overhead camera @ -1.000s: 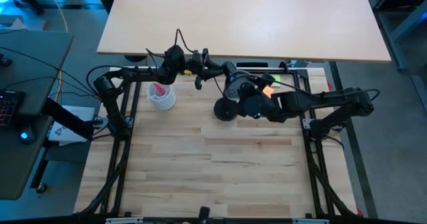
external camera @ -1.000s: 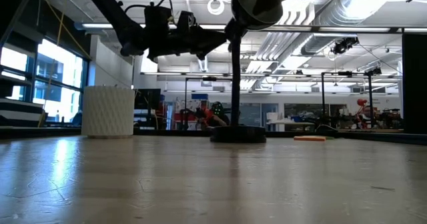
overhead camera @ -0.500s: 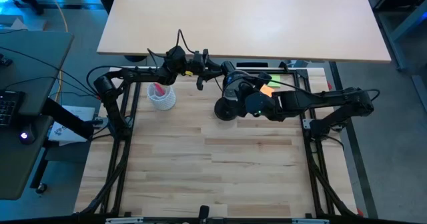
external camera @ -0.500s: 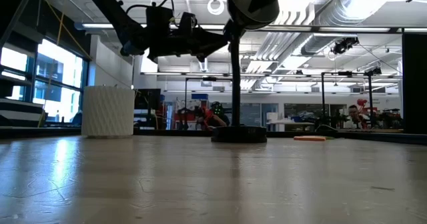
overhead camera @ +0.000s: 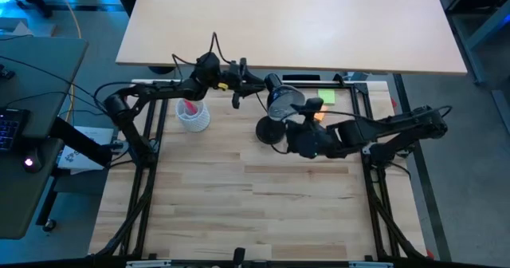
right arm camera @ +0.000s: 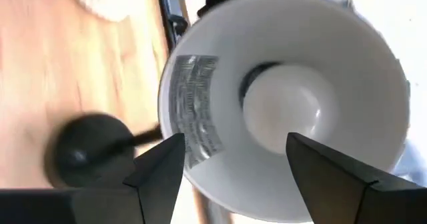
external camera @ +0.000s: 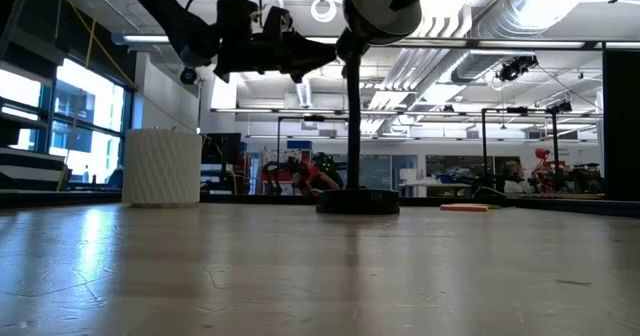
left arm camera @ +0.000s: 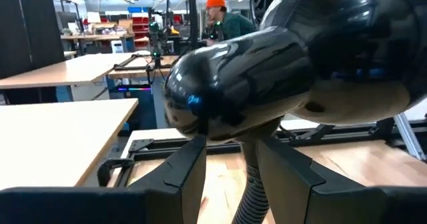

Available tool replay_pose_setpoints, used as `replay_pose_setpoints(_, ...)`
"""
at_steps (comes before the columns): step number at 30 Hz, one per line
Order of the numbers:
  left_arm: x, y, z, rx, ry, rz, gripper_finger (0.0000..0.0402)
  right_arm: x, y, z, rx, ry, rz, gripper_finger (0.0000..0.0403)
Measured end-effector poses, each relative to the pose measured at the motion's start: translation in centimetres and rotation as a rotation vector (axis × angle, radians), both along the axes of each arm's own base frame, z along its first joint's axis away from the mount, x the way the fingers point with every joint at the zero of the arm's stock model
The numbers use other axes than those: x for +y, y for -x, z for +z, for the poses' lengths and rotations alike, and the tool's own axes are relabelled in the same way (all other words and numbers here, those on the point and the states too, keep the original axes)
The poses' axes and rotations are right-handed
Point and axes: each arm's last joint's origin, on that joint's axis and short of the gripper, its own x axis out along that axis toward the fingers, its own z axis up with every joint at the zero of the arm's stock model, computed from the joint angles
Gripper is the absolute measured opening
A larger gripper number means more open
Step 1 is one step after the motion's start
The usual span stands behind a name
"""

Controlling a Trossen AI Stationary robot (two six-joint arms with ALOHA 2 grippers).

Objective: Screw lightbulb
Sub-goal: Insert the light bulb into the desk lamp

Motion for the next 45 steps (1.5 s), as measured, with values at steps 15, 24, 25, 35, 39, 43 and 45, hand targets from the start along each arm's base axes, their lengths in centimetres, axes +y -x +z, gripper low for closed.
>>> replay_pose_setpoints(15, 0.4, 0.4, -0.2, 0.047, -0.055, 0.103, 0.0128, -1.2, -0.4, 0.4, 0.677, 0.531, 0.268, 0.0259)
replay_pose_setpoints(24, 0.1, 0.2, 0.0, 0.021, -0.198, 0.104, 0.0128, -2.6, -1.2, 0.9, 0.751, 0.601, 0.351, 0.0259)
replay_pose_setpoints(25, 0.1, 0.2, 0.0, 0.018, -0.203, 0.105, 0.0128, -2.9, -1.2, 0.9, 0.750, 0.594, 0.352, 0.0259)
replay_pose_setpoints(35, -0.8, -0.5, 0.1, 0.002, -0.244, 0.092, 0.0128, -4.5, -1.7, 1.4, 0.615, 0.522, 0.278, 0.0259)
replay_pose_setpoints(39, -1.3, -0.8, 0.3, -0.025, -0.258, 0.062, 0.0128, -4.5, -1.9, 1.7, 0.434, 0.429, 0.217, 0.0259)
replay_pose_setpoints(43, -2.0, -1.2, 0.5, -0.046, -0.269, 0.043, 0.0128, -4.6, -2.1, 2.0, 0.218, 0.291, 0.157, 0.0259)
replay_pose_setpoints(45, -2.3, -1.3, 0.6, -0.054, -0.275, 0.035, 0.0128, -4.6, -2.2, 2.1, 0.104, 0.217, 0.115, 0.0259)
